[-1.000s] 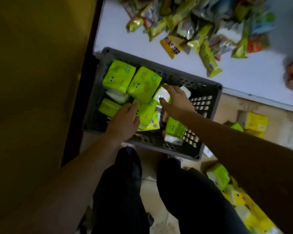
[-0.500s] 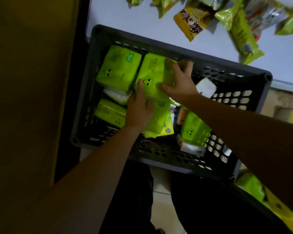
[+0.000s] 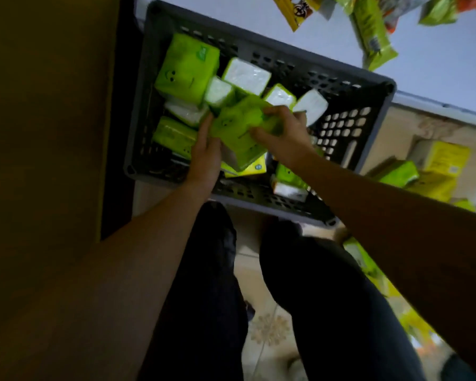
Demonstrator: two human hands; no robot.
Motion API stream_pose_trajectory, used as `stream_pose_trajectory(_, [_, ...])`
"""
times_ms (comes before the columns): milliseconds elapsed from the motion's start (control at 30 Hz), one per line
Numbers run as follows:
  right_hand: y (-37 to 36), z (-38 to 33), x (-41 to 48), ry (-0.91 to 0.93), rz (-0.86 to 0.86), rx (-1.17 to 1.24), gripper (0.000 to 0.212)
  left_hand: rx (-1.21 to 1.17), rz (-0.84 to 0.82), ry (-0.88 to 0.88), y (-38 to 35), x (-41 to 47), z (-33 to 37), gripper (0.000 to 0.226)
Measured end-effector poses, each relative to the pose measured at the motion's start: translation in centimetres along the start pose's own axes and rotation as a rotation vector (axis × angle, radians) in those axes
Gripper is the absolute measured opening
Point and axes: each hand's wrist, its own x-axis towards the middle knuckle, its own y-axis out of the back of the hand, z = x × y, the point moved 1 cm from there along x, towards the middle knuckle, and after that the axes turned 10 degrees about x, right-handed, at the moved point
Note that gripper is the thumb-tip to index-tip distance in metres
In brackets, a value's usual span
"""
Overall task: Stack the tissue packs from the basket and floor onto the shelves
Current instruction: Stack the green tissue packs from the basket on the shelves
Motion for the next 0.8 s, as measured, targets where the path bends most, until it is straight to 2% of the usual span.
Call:
stream_pose_trajectory(133, [3.0, -3.3, -9.7, -0.07, -0.006, 0.043, 0.048, -0.2, -0.033, 0.231, 1.8, -9.3, 4.9, 0.029])
stream_pose_trajectory(233, [6.0, -8.0, -16.8, -0.101, -0.023, 0.064, 0.048, -0.168, -0.1, 0.211, 3.8, -16.9, 9.7, 0.02])
stream_pose_trajectory(333, [9.1, -13.9, -22.9, -0.062, -0.035, 0.039, 0.049, -0.084, -0.103, 0.16, 6.6, -23.6, 14.7, 0.043])
stream_pose_trajectory(567, [17.0, -28.1, -31.9, 0.196, -0.014, -0.024, 0.052, -0.085, -0.16, -0.113, 11.4, -34.4, 28.4, 0.039])
stream_pose_trajectory(667, [20.1, -33.6, -34.5, 0.371, 0.069, -0.047, 0.045, -0.132, -0.157, -0.312, 13.1, -37.3, 33.8, 0.043])
stream_pose_trajectory(800, [23.1, -41.3, -37.2, 0.654, 0.185, -0.053, 0.041, -0.112, -0.041, -0.615, 16.1, -40.8, 40.8, 0.047])
